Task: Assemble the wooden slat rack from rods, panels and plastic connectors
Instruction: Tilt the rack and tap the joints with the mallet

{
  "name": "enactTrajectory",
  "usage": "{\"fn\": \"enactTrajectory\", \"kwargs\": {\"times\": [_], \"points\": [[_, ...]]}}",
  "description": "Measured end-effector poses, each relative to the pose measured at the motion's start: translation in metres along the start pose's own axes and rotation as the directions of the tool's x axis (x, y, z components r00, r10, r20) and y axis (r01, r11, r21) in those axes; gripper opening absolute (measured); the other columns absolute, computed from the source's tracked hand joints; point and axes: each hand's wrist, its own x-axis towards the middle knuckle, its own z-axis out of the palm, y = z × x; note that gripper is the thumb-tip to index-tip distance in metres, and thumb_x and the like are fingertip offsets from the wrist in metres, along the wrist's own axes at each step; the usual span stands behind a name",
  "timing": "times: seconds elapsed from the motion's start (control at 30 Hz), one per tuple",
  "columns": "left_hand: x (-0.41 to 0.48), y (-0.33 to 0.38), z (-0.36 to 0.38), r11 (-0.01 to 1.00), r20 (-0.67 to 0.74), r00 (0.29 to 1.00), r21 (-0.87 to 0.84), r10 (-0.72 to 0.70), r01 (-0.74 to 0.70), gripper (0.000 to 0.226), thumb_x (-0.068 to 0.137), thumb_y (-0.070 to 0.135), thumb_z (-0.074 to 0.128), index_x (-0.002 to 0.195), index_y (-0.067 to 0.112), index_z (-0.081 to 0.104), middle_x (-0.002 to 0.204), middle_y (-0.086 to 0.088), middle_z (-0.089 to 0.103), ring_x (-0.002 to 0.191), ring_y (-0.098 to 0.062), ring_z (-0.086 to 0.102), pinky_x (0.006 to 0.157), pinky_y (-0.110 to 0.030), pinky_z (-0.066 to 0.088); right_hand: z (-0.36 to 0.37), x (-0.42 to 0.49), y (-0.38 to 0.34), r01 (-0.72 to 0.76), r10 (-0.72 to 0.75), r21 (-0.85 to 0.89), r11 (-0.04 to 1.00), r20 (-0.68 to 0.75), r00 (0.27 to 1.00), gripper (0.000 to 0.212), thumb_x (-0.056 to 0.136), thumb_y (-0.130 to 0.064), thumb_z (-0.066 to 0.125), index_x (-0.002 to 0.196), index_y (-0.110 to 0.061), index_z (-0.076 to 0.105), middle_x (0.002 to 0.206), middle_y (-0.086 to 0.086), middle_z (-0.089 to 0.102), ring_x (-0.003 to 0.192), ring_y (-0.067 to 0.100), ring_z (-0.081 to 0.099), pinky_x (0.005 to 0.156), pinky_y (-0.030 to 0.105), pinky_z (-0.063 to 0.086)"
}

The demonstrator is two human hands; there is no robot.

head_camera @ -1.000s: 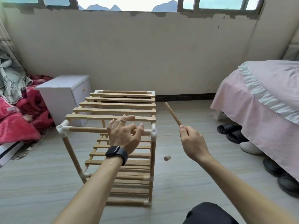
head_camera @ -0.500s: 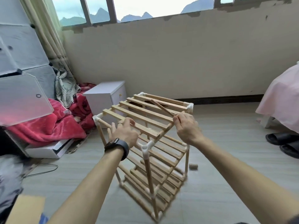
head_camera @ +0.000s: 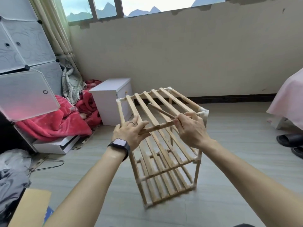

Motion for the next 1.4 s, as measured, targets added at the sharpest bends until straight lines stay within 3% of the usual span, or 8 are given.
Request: {"fn": "enactTrajectory", "kwargs": {"times": [0.13,0.23,0.33,0.47,0.67,0.87,1.13,1.4], "points": [[0.008,-0.021,0.006,0.996,-0.013,0.998,0.063,-0.068,0.069,0.025,0.106,0.043,0.029,0.127,0.038,0.043,0.165,0.0,0.018,0.125,-0.03,0.05,0.101,-0.045,0.039,0.017,-0.001,-0.023,0.062,-0.066,0.047,0.997,0.085,0.994,0.037,0.104,-0.049,0.025,0.116,-0.037,0.058,0.111,-0.021,0.054,0.127,0.008,0.033,0.092,0.04,0.019],[0.01,-0.01,0.006,0.965,0.004,0.972,0.122,-0.234,0.232,0.044,0.104,0.016,0.033,0.143,0.036,0.031,0.167,-0.003,0.007,0.144,-0.031,0.028,0.114,-0.052,0.027,0.015,0.007,-0.037,-0.022,-0.031,0.275,0.961,0.187,0.982,0.03,0.108,-0.042,0.032,0.114,-0.034,0.06,0.117,-0.013,0.06,0.122,0.008,0.045,0.108,0.048,0.028],[0.001,0.028,0.011,0.945,-0.08,0.942,0.017,-0.325,0.327,0.076,0.095,0.022,0.048,0.156,0.031,0.005,0.166,-0.007,-0.01,0.152,-0.032,0.003,0.119,-0.057,0.01,-0.005,-0.001,-0.035,-0.122,0.079,0.689,0.714,0.093,0.993,0.025,0.109,-0.031,0.04,0.096,-0.024,0.06,0.082,0.006,0.066,0.065,0.019,0.061,0.064,0.042,0.055],[-0.016,0.098,0.035,0.995,-0.31,0.95,-0.082,0.03,-0.058,0.079,0.073,0.016,0.066,0.147,0.021,0.039,0.157,-0.012,0.025,0.141,-0.035,0.028,0.11,-0.056,0.036,-0.019,-0.048,0.017,-0.163,0.319,0.775,0.61,-0.053,0.946,0.03,0.109,-0.035,0.038,0.098,-0.016,0.058,0.084,0.004,0.071,0.066,0.021,0.07,0.056,0.031,0.058],[-0.018,0.208,0.115,0.885,-0.064,0.906,-0.195,0.419,-0.423,0.066,0.067,0.006,0.066,0.13,0.025,0.056,0.142,-0.006,0.052,0.128,-0.027,0.052,0.101,-0.045,0.048,0.026,-0.166,0.136,-0.631,0.751,0.583,0.512,0.054,0.658,0.03,0.109,-0.035,0.039,0.095,-0.022,0.062,0.074,-0.003,0.066,0.065,0.019,0.059,0.069,0.043,0.053],[0.028,0.284,0.212,0.864,0.34,0.797,-0.263,0.499,-0.428,0.056,0.088,0.017,0.049,0.142,0.026,0.039,0.161,-0.006,0.024,0.144,-0.026,0.027,0.109,-0.043,0.033,0.088,-0.242,0.226,-0.894,0.85,0.259,0.367,0.297,0.435,0.021,0.108,-0.028,0.035,0.1,-0.023,0.054,0.083,-0.009,0.07,0.07,0.021,0.067,0.071,0.036,0.051],[0.143,0.314,0.356,0.984,0.63,0.756,-0.084,0.176,-0.159,0.058,0.096,0.028,0.046,0.151,0.026,0.026,0.165,-0.009,0.005,0.149,-0.033,0.014,0.116,-0.047,0.026,0.182,-0.249,0.313,-0.895,0.813,0.03,0.446,0.406,0.418,0.019,0.108,-0.027,0.032,0.102,-0.019,0.049,0.101,0.001,0.066,0.092,0.029,0.059,0.076,0.04,0.045],[0.226,0.309,0.452,0.999,0.613,0.79,0.046,-0.009,-0.025,0.074,0.096,0.015,0.041,0.156,0.032,0.003,0.165,-0.011,-0.014,0.149,-0.042,0.002,0.118,-0.052,0.018,0.244,-0.239,0.36,-0.924,0.818,0.012,0.382,0.462,0.344,0.023,0.109,-0.026,0.035,0.108,-0.012,0.052,0.114,0.014,0.063,0.11,0.036,0.056,0.08,0.039,0.037]]}}
